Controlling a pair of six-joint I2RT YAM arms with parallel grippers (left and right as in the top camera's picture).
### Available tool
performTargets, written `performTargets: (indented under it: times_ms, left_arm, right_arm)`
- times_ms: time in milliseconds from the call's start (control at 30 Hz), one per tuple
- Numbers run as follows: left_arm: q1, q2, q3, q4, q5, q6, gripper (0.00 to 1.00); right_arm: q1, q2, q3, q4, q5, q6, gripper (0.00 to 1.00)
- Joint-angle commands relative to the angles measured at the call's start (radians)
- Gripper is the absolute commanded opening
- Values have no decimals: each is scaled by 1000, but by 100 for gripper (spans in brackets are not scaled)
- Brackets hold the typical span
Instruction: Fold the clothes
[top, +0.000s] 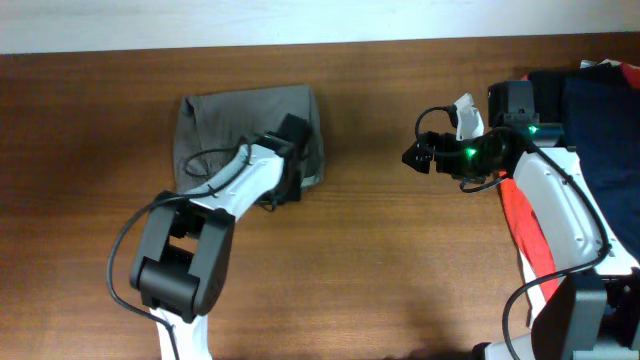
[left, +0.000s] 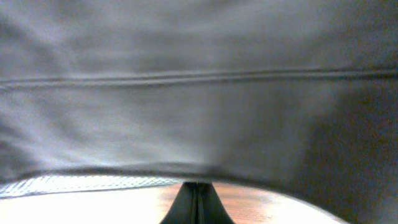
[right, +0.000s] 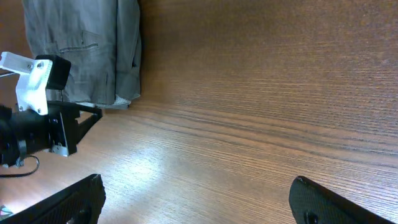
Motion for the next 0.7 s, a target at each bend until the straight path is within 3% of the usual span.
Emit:
performTargets:
  times_ms: [0,100,167,267,300,333,367,400,500,667]
  left_arm:
    - [74,-12,-3,-65,-39,37,0]
    - [115,-156,-3,-11,174,38,0]
    - [110,-242,-3,87,169,31,0]
    - [162,-239,-3,79,122,-57,0]
    - [206,-239,-3,80,124,-56,11]
    - [240,-239,-3,80,133,-19,33]
    - [291,-237,-3,66,195,131,86]
    - [305,-237,-3,48,206,168,99]
    - [344,-236,-18,5,109,195,99]
    - [351,-201,-50,48,100,194,99]
  right_arm:
    - [-1,-3,4,3,9,-4,98]
    - [-1,-3,4,3,9,-4,98]
    - [-1,-3,4,3,10,-4,98]
    - [-1,-3,4,3,9,-4,98]
    - [-1,-3,4,3,9,-4,98]
    - [-1,-3,4,3,9,-4,98]
    - [-1,-3,4,3,9,-4,98]
    - [-1,-3,4,3,9,-4,98]
    - [-1,-3,4,3,10,-4,98]
    - [-1,-3,4,3,10,-4,98]
